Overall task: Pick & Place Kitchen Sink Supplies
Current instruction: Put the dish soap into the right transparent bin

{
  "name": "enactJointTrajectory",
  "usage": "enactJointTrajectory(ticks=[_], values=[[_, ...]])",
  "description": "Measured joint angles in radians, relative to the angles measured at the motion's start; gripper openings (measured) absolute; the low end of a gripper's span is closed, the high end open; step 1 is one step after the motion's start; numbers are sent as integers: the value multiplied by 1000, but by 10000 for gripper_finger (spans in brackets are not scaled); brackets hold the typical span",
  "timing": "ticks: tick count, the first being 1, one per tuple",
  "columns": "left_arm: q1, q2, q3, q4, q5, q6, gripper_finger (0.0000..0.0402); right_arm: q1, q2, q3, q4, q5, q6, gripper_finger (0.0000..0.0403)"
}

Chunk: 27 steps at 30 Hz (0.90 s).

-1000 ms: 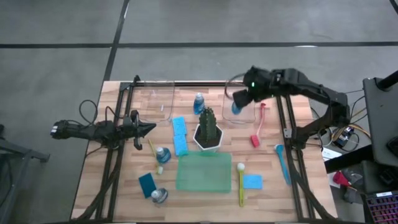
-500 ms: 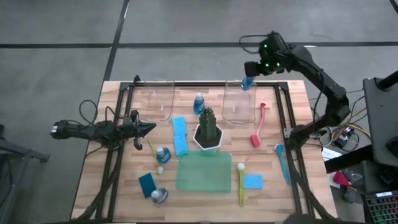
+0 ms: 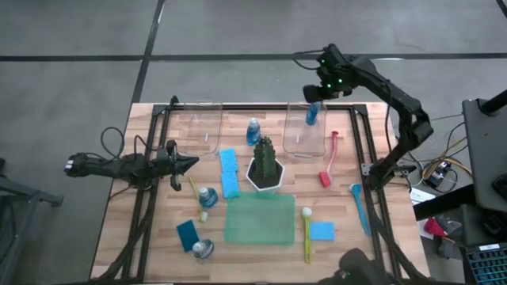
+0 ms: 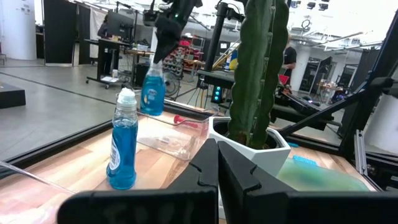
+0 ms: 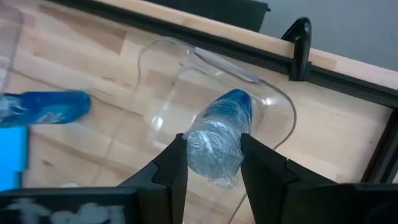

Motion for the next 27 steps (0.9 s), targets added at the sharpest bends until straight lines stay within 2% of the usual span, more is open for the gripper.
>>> enactJointTrajectory(ticks=[12,20,27], values=[[0,0,0,0,0,0,0,1,53,-23,28,4,-92,119],[0,0,0,0,0,0,0,4,-16,-152,76,-12,-73,123],[0,0,0,0,0,0,0,13,-117,-255,191,-26,-16,124]])
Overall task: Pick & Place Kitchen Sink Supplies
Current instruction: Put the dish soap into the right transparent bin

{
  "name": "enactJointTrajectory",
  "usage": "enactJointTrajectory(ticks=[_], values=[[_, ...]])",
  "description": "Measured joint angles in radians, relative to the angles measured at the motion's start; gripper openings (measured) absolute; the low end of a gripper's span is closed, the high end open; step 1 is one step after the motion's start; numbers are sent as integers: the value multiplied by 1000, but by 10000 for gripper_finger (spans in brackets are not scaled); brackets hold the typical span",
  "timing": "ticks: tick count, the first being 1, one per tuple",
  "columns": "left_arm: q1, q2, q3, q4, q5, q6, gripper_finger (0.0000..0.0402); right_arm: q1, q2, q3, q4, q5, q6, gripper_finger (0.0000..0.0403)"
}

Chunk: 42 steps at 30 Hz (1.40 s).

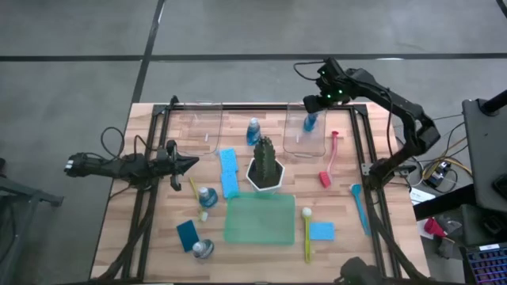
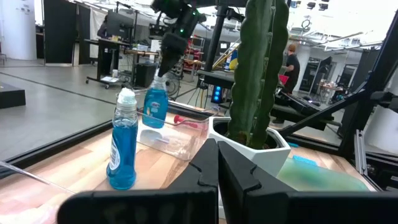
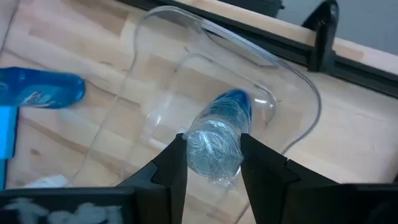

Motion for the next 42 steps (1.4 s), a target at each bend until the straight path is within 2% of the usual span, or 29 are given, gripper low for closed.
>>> enactJointTrajectory(ticks=[8,13,42], values=[[0,0,0,0,0,0,0,1,-90,-111,44,2,47,121],[0,0,0,0,0,0,0,0,-107,-133,83,3,67,125],[0,0,0,0,0,0,0,-28,-72,-102,74,38,59,124]])
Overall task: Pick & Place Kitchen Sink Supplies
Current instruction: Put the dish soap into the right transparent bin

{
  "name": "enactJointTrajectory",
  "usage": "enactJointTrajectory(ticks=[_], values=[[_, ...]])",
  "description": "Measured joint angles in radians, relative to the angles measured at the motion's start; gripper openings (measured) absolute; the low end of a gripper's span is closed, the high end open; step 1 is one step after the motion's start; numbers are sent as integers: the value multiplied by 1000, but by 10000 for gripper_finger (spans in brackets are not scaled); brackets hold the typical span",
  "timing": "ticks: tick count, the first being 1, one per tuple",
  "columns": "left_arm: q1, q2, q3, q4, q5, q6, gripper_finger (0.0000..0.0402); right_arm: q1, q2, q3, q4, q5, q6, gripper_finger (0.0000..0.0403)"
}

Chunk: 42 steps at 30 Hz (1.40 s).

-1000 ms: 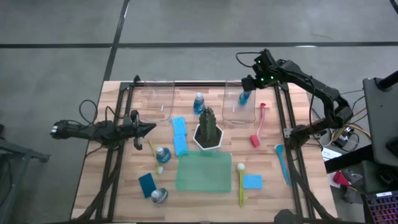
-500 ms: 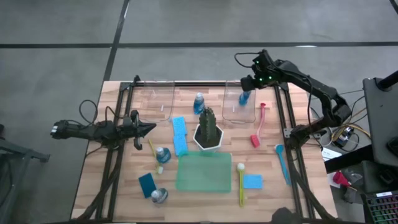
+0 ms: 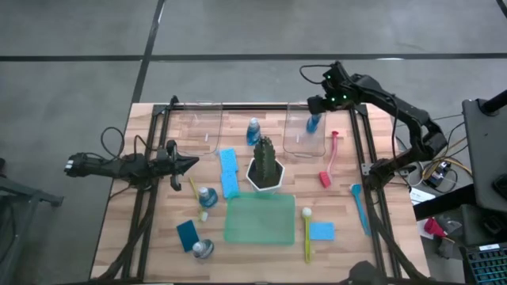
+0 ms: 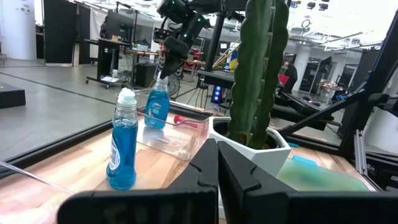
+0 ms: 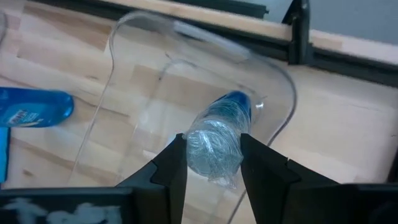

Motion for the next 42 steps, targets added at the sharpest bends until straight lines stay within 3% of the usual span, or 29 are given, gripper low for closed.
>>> enactJointTrajectory(ticks=[25,42], values=[[0,0,0,0,0,0,0,-19,50,27,-15,6,-31,133],[0,0,0,0,0,0,0,-18,51,143,-94,8,-129,202]])
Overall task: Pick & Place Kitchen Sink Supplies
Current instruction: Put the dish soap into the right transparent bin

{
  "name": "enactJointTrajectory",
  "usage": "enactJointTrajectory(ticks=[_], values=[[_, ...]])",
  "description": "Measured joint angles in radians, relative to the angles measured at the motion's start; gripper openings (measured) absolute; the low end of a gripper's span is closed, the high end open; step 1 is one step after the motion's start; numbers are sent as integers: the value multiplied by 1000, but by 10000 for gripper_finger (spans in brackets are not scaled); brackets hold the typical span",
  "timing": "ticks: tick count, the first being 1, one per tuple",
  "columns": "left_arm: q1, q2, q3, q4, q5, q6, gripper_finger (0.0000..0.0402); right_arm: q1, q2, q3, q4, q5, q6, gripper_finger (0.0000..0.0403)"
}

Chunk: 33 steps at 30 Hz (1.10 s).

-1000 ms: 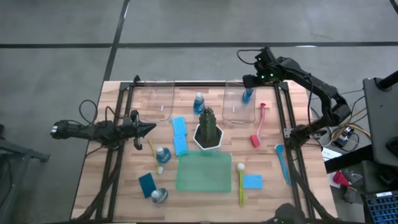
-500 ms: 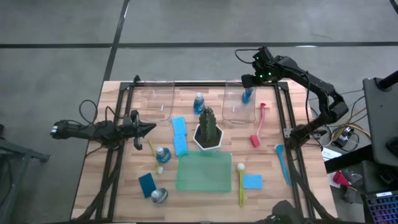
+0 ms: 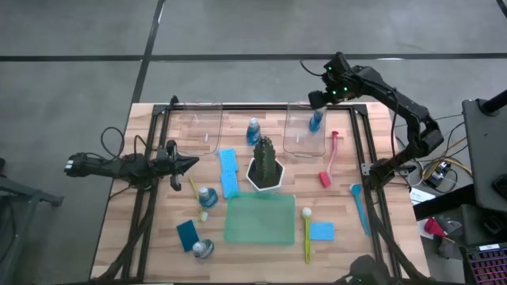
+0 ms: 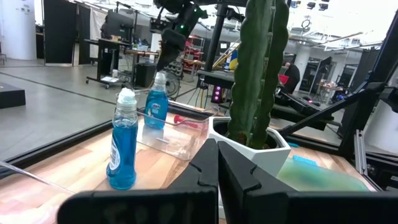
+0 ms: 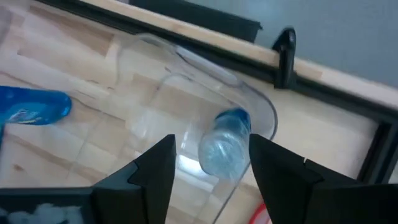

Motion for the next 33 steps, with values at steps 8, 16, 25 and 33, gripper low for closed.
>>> enactJointTrajectory(ticks=[8,16,25,33], values=[[0,0,0,0,0,0,0,16,-1,110,-125,-8,-342,203],[0,0,0,0,0,0,0,105,7,204,-126,-102,-349,203],[0,0,0,0,0,0,0,245,141,314,-53,-138,-79,203],[0,0,0,0,0,0,0,329,334,527,-23,-141,71,203]])
